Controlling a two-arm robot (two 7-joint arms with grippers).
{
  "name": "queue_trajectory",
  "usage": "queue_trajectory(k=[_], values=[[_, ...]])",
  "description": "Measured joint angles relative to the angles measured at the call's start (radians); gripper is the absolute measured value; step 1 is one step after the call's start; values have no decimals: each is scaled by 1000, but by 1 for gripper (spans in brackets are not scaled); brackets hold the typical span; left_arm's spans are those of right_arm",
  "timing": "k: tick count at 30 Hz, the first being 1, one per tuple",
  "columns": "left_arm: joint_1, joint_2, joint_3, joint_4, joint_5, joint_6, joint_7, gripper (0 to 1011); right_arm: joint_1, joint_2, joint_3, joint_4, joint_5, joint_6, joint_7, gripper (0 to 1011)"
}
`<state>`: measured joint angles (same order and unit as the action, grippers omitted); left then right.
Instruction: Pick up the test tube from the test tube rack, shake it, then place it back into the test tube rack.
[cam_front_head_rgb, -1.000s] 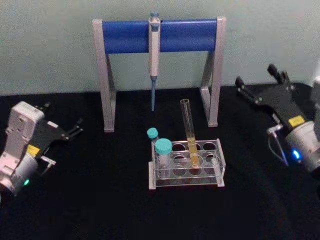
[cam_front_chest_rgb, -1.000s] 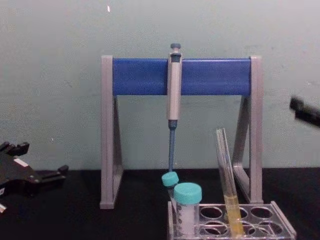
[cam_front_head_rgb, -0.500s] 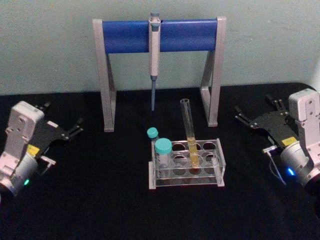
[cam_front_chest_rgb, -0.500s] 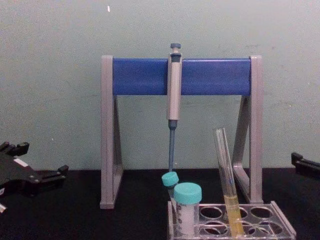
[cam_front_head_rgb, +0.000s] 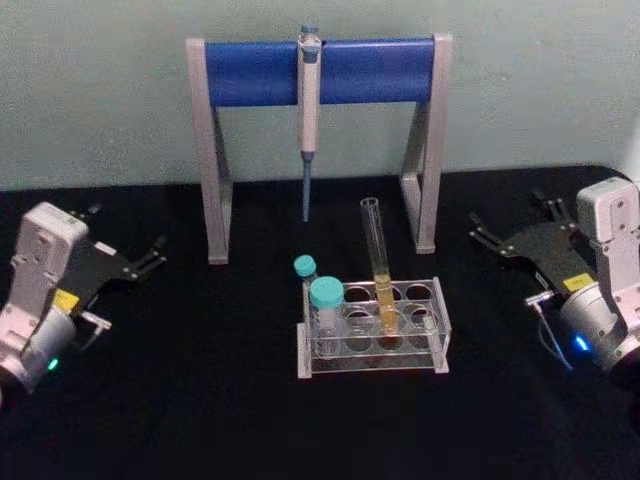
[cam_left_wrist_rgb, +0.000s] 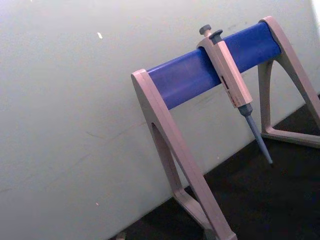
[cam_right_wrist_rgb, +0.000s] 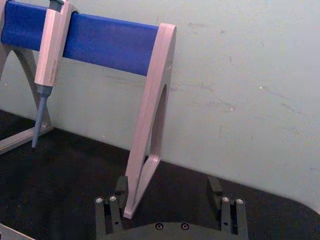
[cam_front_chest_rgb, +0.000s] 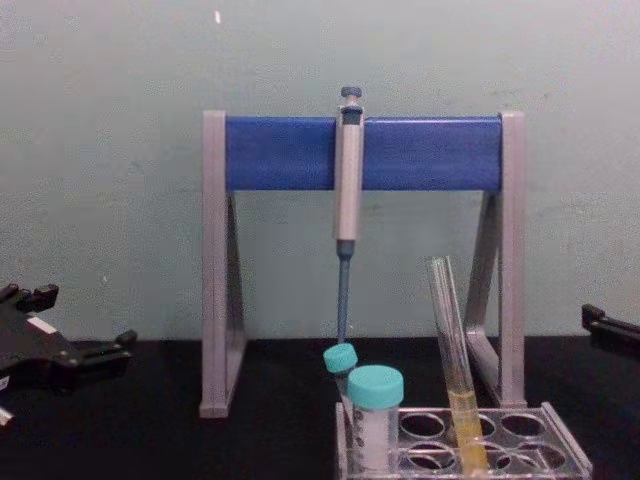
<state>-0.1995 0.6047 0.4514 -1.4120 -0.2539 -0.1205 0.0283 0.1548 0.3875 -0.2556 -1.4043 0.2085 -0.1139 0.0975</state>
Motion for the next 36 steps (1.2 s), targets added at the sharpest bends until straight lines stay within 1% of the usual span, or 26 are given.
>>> queue_trajectory(k=[36], values=[[0,0,0,0,0,0,0,1001,1,1,-2,0,0,-2,1,1000]])
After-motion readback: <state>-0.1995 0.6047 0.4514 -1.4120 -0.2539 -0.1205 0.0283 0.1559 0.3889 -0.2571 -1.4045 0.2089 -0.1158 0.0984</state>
